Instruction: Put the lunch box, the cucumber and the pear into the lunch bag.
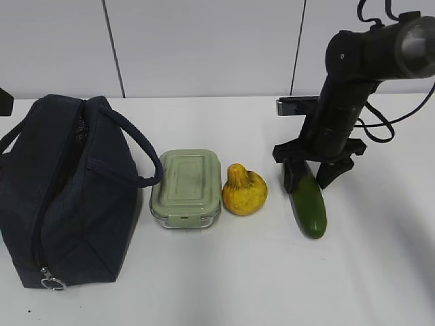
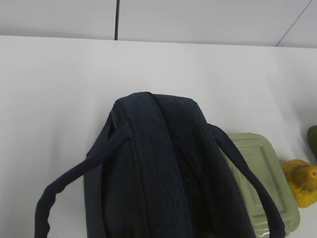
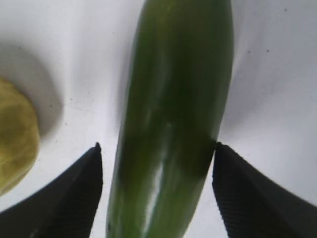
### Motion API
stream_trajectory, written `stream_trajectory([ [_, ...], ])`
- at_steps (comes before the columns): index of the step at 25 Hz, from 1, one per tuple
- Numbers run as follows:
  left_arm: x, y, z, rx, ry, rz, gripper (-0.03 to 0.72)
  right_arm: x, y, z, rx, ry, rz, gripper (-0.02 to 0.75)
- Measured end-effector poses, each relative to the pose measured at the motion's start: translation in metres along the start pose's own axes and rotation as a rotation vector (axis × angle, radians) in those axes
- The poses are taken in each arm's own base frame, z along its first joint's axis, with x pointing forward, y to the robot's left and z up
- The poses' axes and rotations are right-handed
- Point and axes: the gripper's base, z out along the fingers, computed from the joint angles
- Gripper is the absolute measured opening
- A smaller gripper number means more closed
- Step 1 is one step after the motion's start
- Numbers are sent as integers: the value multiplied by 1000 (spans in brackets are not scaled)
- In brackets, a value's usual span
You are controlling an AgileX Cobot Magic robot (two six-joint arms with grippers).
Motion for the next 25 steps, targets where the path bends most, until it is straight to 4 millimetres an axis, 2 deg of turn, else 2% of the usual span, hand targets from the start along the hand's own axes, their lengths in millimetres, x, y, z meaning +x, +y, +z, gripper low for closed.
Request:
stream_trajectory([
  [5, 0, 0, 0, 0, 1, 0, 256, 0, -1, 16, -8, 38, 6, 556],
  [7, 0, 0, 0, 1, 2, 0, 256, 0, -2, 19, -8, 46, 7, 535],
  [10, 0, 0, 0, 1, 2, 0, 256, 0, -2, 19, -7, 48, 6, 456],
  [14, 0, 0, 0, 1, 2, 0, 256, 0, -2, 18, -7, 48, -7, 446],
  [17, 0, 0, 0, 1, 5, 0, 256, -5, 4, -5, -38, 0, -36, 445],
  [21, 1, 0, 0, -5, 9, 7, 256, -15, 30, -60, -109, -133, -112, 445],
  [22, 1, 1, 0, -8, 11, 11, 256, -18, 44, -77, -123, -172, -151, 445],
  [24, 1, 1, 0, -15, 13, 19, 256, -19, 68, -97, -140, -213, -212, 445],
  [25, 1, 2, 0, -21, 14, 26, 256, -20, 88, -108, -158, -243, -257, 445],
])
